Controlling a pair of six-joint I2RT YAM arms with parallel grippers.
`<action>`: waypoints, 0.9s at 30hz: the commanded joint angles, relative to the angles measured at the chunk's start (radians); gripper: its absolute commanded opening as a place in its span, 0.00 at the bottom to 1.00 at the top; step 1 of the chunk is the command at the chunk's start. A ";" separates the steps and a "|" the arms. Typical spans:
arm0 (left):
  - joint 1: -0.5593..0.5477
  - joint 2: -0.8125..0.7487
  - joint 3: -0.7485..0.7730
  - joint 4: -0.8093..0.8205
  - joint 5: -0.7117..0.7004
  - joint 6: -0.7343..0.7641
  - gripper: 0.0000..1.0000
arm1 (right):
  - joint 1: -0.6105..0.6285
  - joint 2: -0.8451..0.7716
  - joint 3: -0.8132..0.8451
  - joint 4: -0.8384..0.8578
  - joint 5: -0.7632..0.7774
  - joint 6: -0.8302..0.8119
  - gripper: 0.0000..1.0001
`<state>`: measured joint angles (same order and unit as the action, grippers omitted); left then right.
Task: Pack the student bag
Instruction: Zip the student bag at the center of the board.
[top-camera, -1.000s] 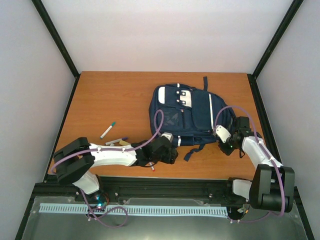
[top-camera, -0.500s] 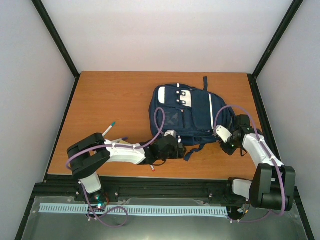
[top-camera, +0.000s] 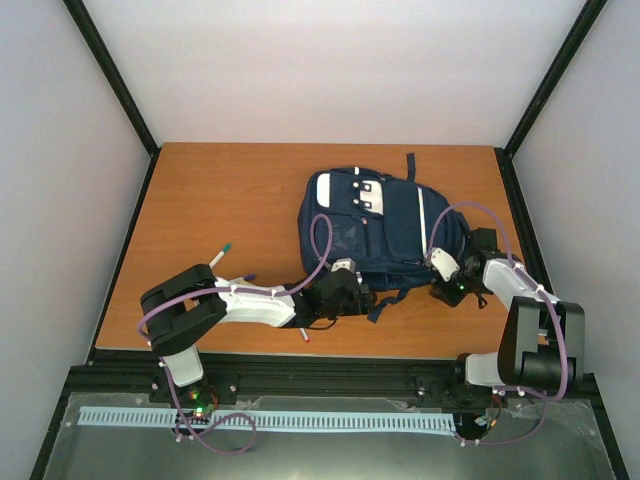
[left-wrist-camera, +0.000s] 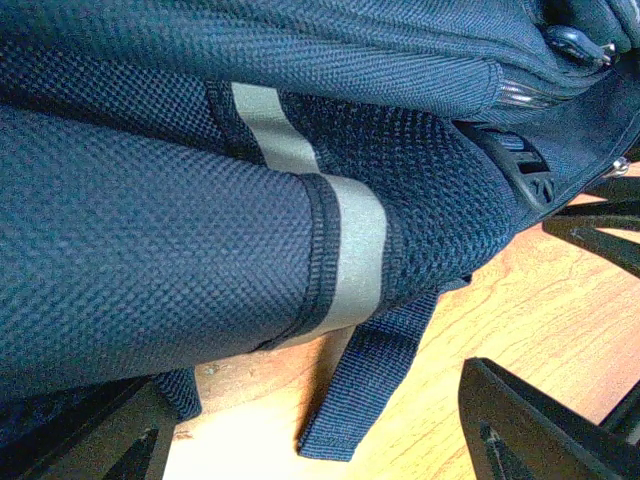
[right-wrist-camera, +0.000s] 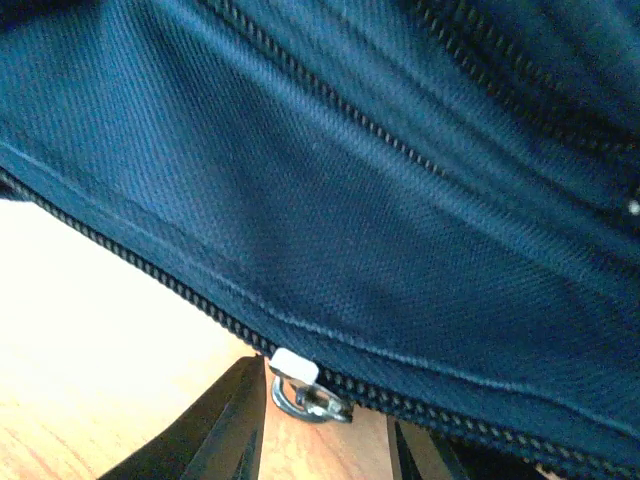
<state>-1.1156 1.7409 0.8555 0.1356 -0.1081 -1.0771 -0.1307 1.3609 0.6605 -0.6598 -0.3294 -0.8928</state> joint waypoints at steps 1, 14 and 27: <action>0.002 -0.003 0.038 0.018 -0.023 -0.007 0.79 | -0.020 0.006 0.021 0.062 -0.115 0.004 0.34; 0.005 -0.020 0.007 -0.022 -0.106 -0.088 0.82 | -0.092 -0.165 -0.008 -0.043 0.012 -0.085 0.03; 0.023 -0.036 -0.028 0.045 -0.136 -0.106 0.85 | -0.093 -0.132 -0.017 -0.067 0.127 -0.106 0.03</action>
<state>-1.1103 1.7237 0.8326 0.1501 -0.1989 -1.1587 -0.2089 1.2068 0.6350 -0.7105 -0.2581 -0.9989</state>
